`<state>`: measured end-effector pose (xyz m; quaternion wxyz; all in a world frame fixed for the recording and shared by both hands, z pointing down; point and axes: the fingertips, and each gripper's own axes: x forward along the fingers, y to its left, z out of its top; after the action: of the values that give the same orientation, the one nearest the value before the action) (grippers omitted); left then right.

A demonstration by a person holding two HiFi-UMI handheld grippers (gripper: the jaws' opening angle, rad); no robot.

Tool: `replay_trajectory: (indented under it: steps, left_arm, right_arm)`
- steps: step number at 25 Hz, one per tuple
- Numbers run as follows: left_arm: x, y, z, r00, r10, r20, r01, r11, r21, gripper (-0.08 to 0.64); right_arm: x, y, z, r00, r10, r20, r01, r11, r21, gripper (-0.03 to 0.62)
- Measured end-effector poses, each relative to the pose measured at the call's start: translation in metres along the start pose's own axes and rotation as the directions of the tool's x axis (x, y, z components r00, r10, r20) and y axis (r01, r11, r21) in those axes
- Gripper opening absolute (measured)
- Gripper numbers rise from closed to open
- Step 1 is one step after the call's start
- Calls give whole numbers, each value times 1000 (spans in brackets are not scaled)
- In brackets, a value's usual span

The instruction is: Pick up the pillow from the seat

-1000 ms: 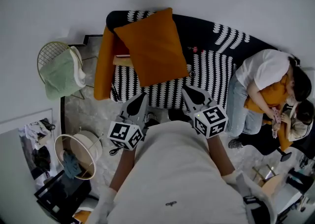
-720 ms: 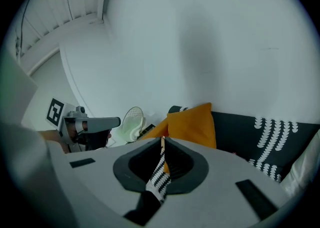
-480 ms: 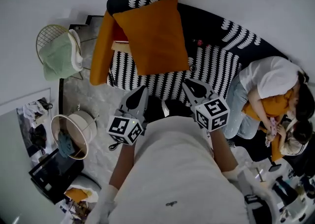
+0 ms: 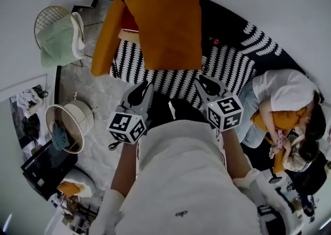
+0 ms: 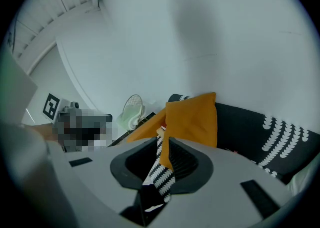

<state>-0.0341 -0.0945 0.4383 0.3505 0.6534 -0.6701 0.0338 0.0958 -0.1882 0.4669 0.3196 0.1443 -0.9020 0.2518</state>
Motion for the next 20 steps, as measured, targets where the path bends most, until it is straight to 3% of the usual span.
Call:
replay_trajectory:
  steps: [3,6,12,20]
  left_arm:
    - [14,15,-5,1000,-10,-24,10,1000,-10,69]
    - [23,33,-9,999,-20,-45,20,1000,-13,86]
    - [52,70,-19,996,-35,-83,31,999,-41,145]
    - [93,107,-24,989,-56,-138,50,998,-43,191]
  right_arm:
    - [16,-7,4,1000,-7,-25,6,1000,-23,99]
    - [29,-11,9,1000,-11,-23,10,999,-32,113]
    - [61,-34,12,998,-41,-56,38,998,-51,208]
    - [106,-69,4,989,-83,-120,78,996,-43,263]
